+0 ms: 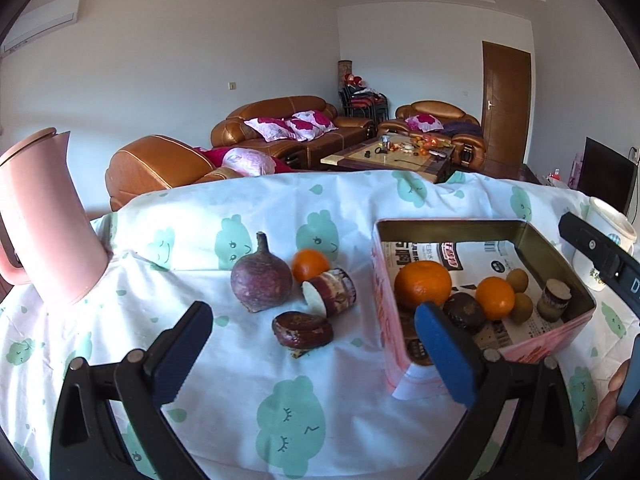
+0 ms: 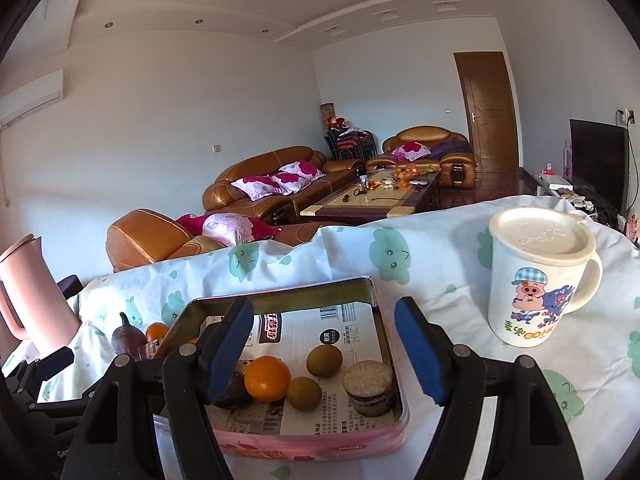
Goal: Organize fruits
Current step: 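Lower the sugarcane piece and orange into the pink tin box with both grippers, then grasp the dark brown round fruit with the right gripper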
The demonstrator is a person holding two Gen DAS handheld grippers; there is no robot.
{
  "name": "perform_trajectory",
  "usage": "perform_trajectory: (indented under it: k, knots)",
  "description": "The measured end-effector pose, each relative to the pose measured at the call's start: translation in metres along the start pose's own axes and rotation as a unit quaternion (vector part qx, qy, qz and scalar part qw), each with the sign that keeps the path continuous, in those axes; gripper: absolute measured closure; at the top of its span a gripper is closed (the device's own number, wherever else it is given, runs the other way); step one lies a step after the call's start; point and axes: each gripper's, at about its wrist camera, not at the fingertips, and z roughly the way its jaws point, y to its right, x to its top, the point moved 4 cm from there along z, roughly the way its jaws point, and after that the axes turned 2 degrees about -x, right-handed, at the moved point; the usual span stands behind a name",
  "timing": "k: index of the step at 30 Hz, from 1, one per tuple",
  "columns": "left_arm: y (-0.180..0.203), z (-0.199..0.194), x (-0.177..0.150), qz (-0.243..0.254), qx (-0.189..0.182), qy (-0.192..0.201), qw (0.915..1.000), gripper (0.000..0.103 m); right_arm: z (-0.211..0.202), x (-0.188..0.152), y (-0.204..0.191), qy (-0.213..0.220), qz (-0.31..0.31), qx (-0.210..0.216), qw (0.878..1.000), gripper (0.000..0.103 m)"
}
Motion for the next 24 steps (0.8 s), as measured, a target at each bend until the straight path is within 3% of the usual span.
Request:
perform_trajectory:
  k: [9, 24]
  knots:
    - [-0.027, 0.004, -0.003, 0.009, 0.013, -0.013, 0.9998, 0.000, -0.018, -0.014, -0.020, -0.009, 0.011, 0.007, 1.000, 0.029]
    - [-0.124, 0.014, -0.008, -0.016, 0.071, -0.031, 0.9969, 0.000, -0.025, -0.043, -0.116, -0.040, -0.048, 0.069, 0.996, 0.029]
